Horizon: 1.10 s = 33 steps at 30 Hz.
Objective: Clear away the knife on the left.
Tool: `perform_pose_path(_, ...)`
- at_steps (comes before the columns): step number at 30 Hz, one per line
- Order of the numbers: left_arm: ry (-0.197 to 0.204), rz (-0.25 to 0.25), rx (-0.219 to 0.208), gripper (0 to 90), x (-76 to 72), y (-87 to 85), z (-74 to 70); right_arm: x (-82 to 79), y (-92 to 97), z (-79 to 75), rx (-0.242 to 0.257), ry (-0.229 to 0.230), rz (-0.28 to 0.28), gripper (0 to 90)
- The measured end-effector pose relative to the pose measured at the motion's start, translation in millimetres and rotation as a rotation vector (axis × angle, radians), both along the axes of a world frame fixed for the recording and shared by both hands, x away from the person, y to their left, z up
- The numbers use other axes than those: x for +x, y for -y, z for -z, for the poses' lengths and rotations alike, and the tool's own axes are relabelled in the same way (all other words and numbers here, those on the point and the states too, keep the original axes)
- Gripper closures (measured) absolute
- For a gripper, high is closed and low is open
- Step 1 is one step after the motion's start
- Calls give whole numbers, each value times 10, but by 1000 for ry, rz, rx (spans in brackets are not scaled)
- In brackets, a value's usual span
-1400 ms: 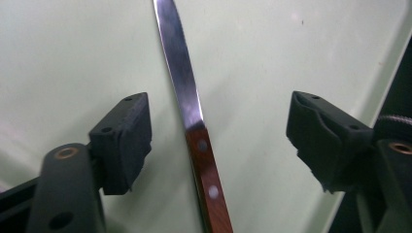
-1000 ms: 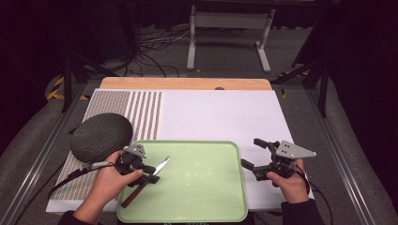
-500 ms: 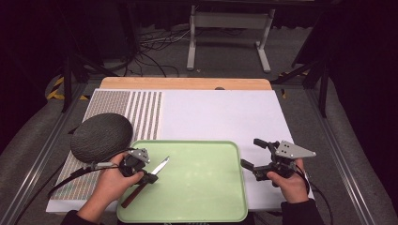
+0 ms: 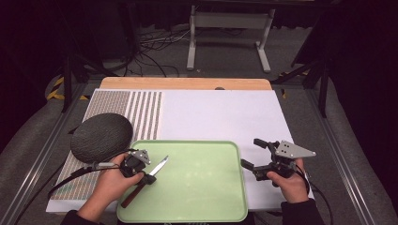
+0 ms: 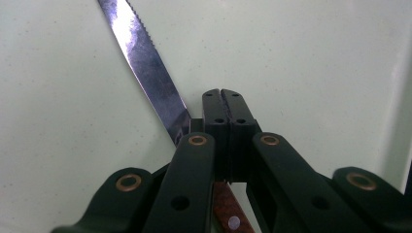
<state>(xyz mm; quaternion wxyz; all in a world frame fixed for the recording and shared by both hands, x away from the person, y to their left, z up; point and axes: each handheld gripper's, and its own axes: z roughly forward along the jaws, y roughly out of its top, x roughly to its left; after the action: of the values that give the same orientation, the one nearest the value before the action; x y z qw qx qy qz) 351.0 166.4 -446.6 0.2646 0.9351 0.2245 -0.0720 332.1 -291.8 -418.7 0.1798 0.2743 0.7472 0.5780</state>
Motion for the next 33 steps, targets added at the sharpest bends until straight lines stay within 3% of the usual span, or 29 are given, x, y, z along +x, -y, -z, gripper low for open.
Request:
perform_pose_path(20, 19, -26, 33, 900, 9, -81, -21, 4, -5, 14, -5, -4, -2, 62)
perform_pose_path(33, 14, -65, 30, 900, 10, -216, -17, 11, -11, 31, -8, -11, -2, 62)
